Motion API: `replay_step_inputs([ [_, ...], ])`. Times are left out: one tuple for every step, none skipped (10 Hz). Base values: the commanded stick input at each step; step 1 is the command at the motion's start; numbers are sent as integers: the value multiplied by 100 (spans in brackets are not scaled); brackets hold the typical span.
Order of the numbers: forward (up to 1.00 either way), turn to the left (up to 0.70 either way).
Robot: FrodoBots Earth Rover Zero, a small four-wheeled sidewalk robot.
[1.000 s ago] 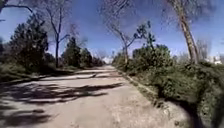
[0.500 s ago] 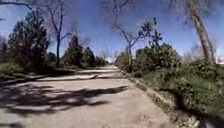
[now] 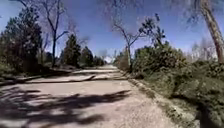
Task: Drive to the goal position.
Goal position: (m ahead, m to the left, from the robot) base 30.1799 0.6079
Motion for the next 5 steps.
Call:
replay_step_inputs([
  [100, 0],
  [100, 0],
  [100, 0],
  [100, 0],
  [100, 0],
])
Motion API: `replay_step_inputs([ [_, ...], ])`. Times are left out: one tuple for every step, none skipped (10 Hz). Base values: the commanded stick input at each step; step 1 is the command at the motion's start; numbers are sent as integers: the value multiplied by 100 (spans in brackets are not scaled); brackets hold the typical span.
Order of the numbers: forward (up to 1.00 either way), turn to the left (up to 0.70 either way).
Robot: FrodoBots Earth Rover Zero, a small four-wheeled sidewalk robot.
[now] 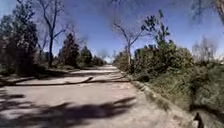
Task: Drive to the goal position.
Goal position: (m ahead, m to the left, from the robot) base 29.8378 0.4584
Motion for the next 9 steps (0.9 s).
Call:
replay_step_inputs([
  [100, 0],
  [100, 0],
  [100, 0],
  [100, 0],
  [100, 0],
  [100, 2],
  [100, 31],
  [100, 37],
  [100, 40],
])
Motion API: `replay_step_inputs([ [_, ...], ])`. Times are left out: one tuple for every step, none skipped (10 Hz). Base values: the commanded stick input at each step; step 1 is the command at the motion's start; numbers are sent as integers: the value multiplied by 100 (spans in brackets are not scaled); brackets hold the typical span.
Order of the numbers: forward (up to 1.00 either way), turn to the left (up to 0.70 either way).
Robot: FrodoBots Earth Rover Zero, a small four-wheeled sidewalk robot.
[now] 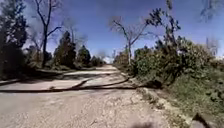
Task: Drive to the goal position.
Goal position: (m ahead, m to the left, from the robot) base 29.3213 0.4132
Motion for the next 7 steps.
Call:
replay_step_inputs([
  [100, 40],
  [100, 0],
  [100, 0],
  [100, 0],
  [100, 0],
  [100, 0],
  [100, 0],
])
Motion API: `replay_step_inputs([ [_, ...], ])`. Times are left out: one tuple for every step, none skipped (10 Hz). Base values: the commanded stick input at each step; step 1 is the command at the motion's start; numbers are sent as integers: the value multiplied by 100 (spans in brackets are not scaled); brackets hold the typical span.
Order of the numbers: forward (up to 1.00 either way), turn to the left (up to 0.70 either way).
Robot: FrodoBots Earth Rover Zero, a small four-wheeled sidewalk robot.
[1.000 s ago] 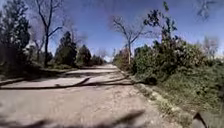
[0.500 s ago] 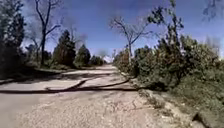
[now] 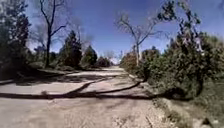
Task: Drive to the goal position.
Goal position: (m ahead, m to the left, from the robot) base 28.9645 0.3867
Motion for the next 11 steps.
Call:
replay_step_inputs([
  [100, 0],
  [100, 0],
  [100, 0],
  [100, 0],
  [100, 0],
  [100, 0],
  [100, 0],
  [100, 0],
  [100, 0],
  [100, 0],
  [100, 0],
])
